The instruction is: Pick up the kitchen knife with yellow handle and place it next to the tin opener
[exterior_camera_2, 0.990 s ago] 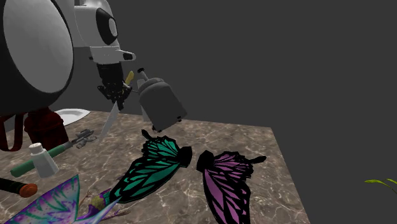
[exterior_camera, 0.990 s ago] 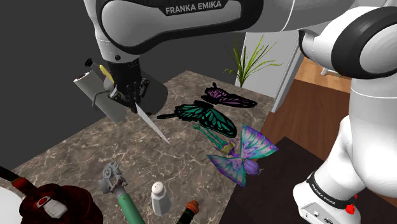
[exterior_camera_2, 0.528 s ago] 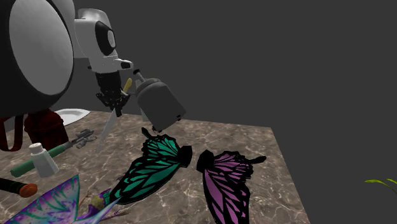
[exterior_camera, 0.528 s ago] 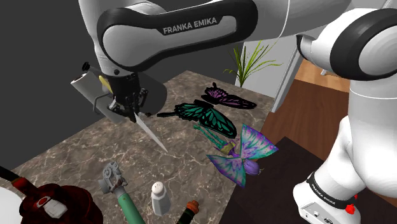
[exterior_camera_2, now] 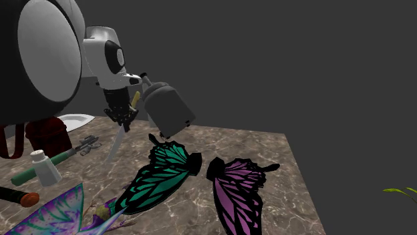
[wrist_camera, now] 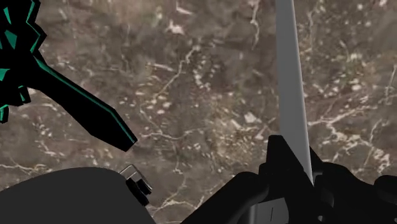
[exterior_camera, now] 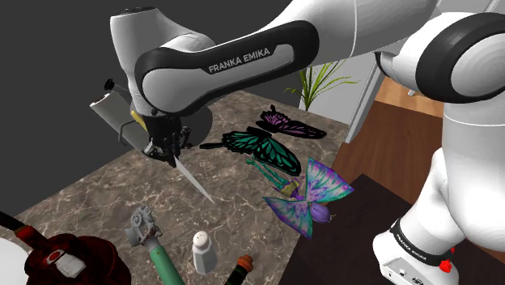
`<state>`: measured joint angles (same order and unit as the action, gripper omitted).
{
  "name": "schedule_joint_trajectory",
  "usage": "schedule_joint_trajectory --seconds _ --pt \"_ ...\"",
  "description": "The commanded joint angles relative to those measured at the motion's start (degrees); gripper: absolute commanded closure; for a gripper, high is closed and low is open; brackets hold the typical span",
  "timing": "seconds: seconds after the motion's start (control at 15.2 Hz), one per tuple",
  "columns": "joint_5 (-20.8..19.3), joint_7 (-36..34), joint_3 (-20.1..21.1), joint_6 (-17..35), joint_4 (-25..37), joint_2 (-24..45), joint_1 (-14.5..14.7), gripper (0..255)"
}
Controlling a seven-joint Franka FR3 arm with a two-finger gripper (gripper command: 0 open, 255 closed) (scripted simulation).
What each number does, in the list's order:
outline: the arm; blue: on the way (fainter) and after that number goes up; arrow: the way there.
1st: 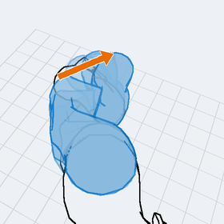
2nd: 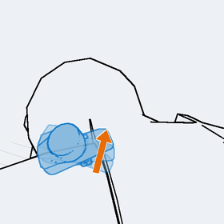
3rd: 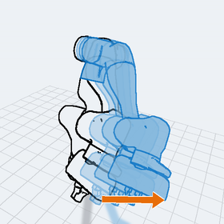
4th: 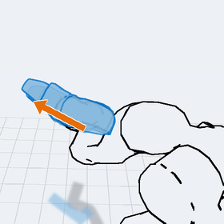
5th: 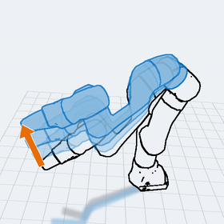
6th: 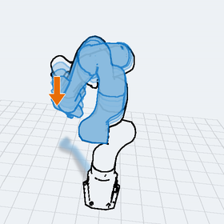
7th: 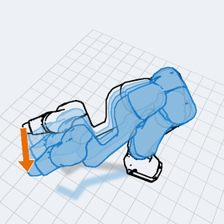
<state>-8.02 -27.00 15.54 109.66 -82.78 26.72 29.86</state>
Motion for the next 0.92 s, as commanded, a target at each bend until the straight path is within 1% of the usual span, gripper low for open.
schedule_joint_trajectory --seconds 0.0,0.53,0.86 --pt "-0.15 -0.09 -0.10 1.37 -1.00 0.54 -0.03 255" --pt "-0.76 -0.56 -0.41 6.70 -4.71 2.22 -0.04 255" --pt "-0.76 -0.56 -0.41 6.70 -4.71 2.22 -0.04 255"
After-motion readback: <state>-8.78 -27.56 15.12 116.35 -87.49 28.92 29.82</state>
